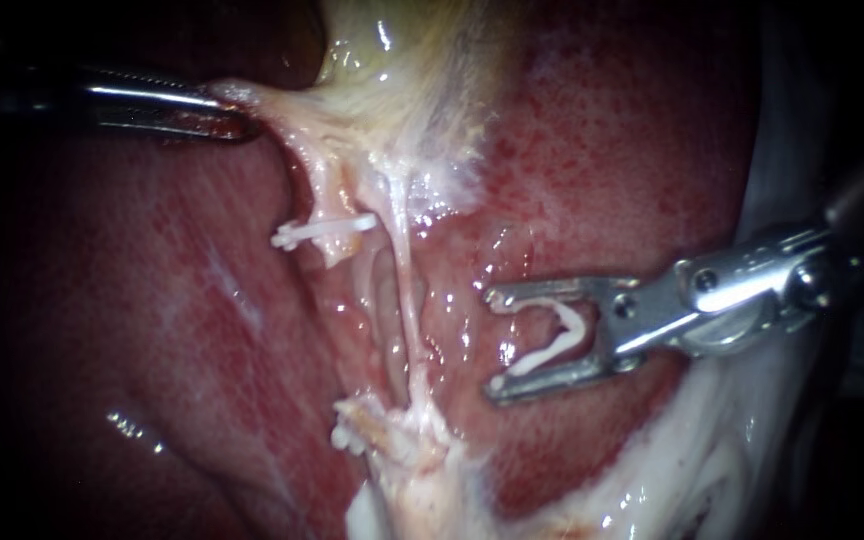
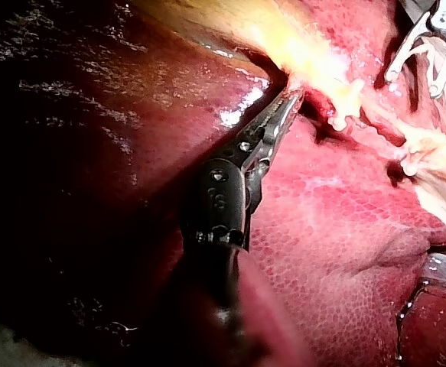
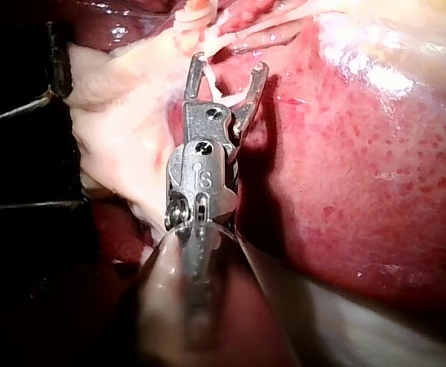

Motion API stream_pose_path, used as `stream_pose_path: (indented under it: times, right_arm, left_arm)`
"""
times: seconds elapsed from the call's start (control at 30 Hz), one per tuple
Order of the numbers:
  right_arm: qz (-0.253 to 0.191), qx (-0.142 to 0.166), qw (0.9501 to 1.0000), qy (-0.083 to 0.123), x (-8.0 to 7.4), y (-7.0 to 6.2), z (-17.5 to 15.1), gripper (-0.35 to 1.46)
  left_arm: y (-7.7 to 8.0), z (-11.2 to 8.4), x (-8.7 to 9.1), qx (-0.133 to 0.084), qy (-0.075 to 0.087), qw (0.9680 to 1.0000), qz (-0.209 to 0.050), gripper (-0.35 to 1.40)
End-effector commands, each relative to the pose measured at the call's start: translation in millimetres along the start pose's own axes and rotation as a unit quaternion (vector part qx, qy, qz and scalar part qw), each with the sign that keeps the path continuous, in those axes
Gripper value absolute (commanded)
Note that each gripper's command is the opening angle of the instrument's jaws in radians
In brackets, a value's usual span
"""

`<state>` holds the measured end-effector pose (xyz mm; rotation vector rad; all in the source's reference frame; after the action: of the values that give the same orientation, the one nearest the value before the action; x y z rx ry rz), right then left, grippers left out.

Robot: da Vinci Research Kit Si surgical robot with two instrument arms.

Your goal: Clipping first clip right tube

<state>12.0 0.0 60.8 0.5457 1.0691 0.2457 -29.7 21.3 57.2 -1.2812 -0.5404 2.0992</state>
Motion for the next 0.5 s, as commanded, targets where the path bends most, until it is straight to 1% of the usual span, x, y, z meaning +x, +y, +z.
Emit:
stream_pose_path:
  times: [0.03,0.2,0.33,0.5]
  right_arm:
    - [0.004,0.003,1.0,0.002,-0.4,0.0,0.7,0.49]
    - [0.028,0.015,0.9993,0.018,-1.3,0.2,3.4,0.49]
    - [0.043,0.021,0.9986,0.023,-1.4,0.4,5.3,0.49]
    - [0.061,0.03,0.997,0.036,-1.2,0.7,6.9,0.49]
  left_arm:
    - [0.0,0.0,0.0,0.0,0.0,1.0,0.001,-0.35]
    - [0.0,0.0,0.0,0.0,0.0,1.0,0.001,-0.35]
    - [0.0,0.0,0.0,0.0,0.0,1.0,0.001,-0.35]
    - [0.0,0.0,0.0,0.0,0.0,1.0,0.001,-0.35]
